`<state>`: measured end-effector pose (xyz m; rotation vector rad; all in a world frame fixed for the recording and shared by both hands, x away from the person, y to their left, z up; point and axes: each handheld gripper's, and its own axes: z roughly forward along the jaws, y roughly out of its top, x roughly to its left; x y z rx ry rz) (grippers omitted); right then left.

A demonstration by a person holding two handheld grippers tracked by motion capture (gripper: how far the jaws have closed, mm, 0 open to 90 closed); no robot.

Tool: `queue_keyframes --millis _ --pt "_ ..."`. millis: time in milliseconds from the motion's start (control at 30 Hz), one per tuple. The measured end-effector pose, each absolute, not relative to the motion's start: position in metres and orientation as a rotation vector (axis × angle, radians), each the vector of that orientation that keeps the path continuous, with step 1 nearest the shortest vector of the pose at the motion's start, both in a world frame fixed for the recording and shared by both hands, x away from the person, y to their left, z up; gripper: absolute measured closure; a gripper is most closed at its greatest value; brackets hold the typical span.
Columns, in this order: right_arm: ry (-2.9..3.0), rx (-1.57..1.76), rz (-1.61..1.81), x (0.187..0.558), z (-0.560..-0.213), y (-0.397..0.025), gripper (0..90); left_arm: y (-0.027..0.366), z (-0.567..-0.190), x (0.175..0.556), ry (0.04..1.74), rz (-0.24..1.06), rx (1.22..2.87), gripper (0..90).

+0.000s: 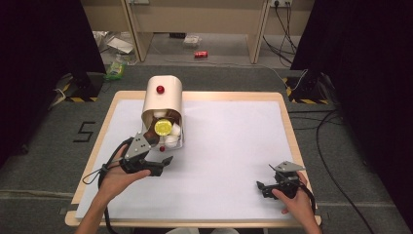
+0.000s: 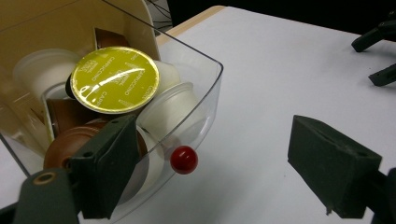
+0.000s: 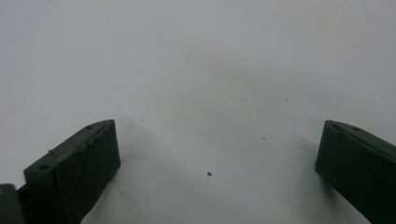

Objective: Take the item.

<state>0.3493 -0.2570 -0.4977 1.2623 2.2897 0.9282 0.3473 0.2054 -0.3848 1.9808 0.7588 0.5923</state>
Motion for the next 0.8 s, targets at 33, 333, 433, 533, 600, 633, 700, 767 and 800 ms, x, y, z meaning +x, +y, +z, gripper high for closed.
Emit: queue_keyframes --millis 33,333,433,533,600,633,700,767,800 --pt "2.290 1.260 0.928 0.349 -0.498 -0.257 0.1 0.205 -0.384 0.348 0.761 0.589 1.981 16.3" --pt "2.291 1.260 0.928 0.349 -0.498 -0.257 0.1 0.203 -0.374 0.351 0.753 0.594 1.969 17.0" --pt "2.291 1.259 0.929 0.349 -0.498 -0.257 0.1 0.203 -0.372 0.355 0.766 0.607 1.969 17.1" --pt "2.290 1.262 0.928 0.349 -0.498 -0.257 0.1 0.205 -0.371 0.357 0.774 0.618 1.962 17.4" --pt "2.290 1.262 0.928 0.349 -0.498 -0.257 0.1 0.208 -0.369 0.361 0.793 0.629 1.945 17.5" --pt "2.291 1.260 0.928 0.349 -0.498 -0.257 0.1 0.212 -0.366 0.364 0.806 0.637 1.931 17.6" --pt "2.291 1.259 0.928 0.350 -0.498 -0.257 0.1 0.213 -0.364 0.367 0.801 0.651 1.926 17.8" --pt "2.291 1.259 0.928 0.349 -0.498 -0.257 0.1 0.214 -0.362 0.370 0.817 0.657 1.920 18.1" --pt "2.291 1.259 0.928 0.349 -0.498 -0.257 0.1 0.214 -0.361 0.372 0.832 0.653 1.920 18.5"
